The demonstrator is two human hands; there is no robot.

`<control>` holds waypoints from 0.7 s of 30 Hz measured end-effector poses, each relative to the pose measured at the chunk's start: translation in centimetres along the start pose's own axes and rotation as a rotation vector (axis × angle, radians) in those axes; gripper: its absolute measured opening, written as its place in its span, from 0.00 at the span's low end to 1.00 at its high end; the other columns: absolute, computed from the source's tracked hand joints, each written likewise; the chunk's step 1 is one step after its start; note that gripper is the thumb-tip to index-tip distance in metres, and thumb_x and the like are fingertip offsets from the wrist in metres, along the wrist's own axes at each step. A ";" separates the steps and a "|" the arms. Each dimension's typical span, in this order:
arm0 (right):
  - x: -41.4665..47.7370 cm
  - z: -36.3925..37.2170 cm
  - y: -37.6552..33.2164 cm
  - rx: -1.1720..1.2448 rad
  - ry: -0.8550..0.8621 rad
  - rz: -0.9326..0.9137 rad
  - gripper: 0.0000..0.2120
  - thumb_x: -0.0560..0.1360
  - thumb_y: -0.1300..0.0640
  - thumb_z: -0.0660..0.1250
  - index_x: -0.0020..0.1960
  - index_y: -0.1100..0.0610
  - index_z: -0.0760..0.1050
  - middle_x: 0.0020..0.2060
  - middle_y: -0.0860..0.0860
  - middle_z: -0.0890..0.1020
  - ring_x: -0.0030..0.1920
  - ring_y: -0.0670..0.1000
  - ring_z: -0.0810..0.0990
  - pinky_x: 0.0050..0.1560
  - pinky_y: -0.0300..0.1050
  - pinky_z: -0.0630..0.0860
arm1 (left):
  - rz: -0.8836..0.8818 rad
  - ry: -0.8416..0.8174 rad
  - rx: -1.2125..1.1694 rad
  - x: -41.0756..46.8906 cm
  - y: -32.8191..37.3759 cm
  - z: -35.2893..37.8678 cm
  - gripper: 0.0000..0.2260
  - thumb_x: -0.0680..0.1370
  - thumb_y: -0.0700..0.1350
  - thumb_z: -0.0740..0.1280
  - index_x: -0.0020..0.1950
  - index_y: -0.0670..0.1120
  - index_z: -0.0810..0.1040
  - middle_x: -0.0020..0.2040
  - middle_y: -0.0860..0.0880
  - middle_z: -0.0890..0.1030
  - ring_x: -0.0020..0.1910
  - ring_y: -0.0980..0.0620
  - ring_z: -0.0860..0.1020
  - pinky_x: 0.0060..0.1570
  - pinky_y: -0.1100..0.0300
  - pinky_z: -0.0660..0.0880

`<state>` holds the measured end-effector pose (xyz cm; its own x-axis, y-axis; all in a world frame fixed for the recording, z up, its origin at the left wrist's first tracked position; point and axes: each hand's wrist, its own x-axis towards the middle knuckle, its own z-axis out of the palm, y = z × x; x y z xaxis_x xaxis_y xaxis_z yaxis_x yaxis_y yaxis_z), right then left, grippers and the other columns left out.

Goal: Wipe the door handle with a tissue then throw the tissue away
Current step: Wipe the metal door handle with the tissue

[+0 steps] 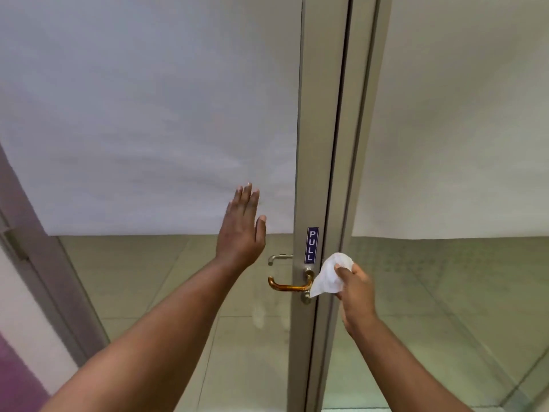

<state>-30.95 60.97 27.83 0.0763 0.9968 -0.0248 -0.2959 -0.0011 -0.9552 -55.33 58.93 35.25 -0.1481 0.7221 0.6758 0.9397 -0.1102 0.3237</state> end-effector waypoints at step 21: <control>7.7 1.6 10.9 -0.916 -0.198 -0.242 0.21 0.83 0.50 0.62 0.72 0.61 0.71 0.68 0.56 0.74 0.65 0.56 0.76 0.63 0.45 0.72 | 0.337 0.102 0.308 11.6 -4.0 7.0 0.31 0.86 0.50 0.52 0.84 0.42 0.42 0.85 0.43 0.43 0.83 0.47 0.37 0.81 0.49 0.36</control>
<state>-35.14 68.81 17.75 -0.1490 0.9736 0.1731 0.5700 0.2276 -0.7895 -58.65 72.56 37.13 0.1659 0.6082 0.7763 0.9861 -0.1076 -0.1265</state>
